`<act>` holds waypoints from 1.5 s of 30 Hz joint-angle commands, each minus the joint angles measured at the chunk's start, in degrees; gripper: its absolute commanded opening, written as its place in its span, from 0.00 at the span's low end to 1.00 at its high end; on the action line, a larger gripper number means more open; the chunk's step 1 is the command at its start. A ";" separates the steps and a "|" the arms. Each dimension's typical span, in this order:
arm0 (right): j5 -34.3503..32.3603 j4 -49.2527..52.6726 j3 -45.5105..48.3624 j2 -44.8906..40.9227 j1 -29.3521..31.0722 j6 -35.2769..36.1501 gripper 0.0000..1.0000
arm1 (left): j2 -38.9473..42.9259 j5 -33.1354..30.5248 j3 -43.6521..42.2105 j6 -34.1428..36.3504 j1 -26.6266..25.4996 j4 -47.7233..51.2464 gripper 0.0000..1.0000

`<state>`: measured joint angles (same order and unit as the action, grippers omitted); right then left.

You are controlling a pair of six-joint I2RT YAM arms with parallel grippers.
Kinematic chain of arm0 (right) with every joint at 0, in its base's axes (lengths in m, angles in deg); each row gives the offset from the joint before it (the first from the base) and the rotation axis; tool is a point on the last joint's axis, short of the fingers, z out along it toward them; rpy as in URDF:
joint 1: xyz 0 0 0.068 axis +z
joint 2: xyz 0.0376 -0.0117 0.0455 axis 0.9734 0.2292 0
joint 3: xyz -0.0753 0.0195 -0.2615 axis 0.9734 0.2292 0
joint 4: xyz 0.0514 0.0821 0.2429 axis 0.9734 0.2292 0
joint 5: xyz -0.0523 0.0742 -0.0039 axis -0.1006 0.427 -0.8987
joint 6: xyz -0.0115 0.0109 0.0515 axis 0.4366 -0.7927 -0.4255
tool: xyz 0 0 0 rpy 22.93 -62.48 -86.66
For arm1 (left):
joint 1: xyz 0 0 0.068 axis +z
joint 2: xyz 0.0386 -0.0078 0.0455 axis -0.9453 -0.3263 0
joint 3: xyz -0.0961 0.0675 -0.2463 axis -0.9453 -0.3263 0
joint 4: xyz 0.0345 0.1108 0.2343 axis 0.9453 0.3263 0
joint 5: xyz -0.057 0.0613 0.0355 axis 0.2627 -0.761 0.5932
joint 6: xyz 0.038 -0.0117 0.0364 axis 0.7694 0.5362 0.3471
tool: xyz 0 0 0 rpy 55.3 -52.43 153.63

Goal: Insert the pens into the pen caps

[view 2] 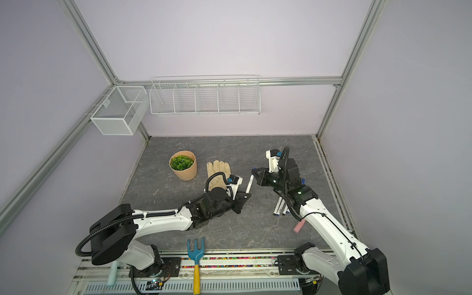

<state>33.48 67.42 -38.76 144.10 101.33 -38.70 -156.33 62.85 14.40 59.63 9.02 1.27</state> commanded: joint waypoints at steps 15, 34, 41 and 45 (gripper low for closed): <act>7.96 23.25 0.54 -4.13 2.40 10.51 0.07 | 7.53 0.26 3.02 0.32 3.04 -9.16 0.00; 10.79 33.51 -1.45 0.70 5.16 15.67 0.06 | 10.46 -3.80 7.30 7.16 3.13 -8.80 0.00; 4.66 37.86 -4.83 8.12 8.64 16.86 0.06 | 8.71 -1.70 15.44 10.09 3.91 -10.21 0.00; 2.59 39.57 -5.34 11.33 9.19 17.03 0.06 | 8.53 -0.11 18.59 11.12 4.19 -9.51 0.00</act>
<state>32.28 80.73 -49.75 149.63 106.83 -23.53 -151.09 64.67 20.63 66.76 12.13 19.91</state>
